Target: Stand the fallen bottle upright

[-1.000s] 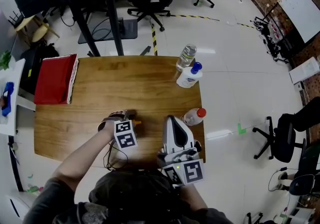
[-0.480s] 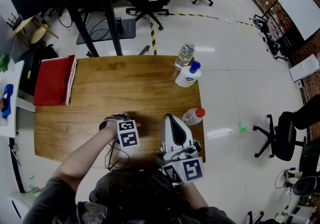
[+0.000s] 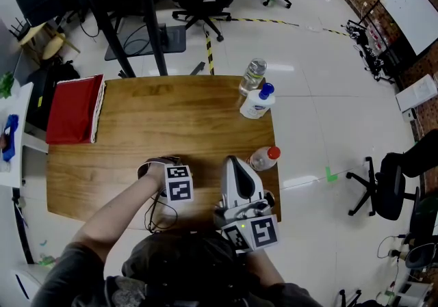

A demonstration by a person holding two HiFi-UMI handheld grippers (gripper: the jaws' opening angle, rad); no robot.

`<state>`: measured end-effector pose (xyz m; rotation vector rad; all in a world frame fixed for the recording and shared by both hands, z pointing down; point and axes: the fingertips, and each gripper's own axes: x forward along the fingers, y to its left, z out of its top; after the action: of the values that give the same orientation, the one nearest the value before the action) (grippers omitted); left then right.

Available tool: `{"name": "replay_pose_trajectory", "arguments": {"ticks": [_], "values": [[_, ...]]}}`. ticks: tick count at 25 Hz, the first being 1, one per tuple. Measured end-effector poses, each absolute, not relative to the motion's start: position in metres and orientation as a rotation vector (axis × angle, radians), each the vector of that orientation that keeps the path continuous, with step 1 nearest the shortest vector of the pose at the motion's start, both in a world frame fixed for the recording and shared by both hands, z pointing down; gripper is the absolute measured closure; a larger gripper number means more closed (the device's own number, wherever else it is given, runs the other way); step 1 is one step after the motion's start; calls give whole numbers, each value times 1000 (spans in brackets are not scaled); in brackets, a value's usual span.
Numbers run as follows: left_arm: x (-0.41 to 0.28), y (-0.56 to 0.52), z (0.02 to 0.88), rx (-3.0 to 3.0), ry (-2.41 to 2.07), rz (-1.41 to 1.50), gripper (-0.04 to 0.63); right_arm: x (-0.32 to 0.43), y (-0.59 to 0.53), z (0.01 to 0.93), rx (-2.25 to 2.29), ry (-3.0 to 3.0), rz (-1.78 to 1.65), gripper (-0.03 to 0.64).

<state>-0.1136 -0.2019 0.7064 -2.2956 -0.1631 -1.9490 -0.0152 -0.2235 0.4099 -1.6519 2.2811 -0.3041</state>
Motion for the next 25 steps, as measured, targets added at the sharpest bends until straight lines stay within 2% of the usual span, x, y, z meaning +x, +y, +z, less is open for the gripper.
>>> {"name": "replay_pose_trajectory", "arguments": {"ticks": [13,25], "values": [[-117,-196,700,-2246,-47,-1877,405,-24,-213,403,-1636,2290,-299,603],[-136,-212,643,-2437,286,-1660,407,-35,-202,393,-1613,2308,-284,604]]}}
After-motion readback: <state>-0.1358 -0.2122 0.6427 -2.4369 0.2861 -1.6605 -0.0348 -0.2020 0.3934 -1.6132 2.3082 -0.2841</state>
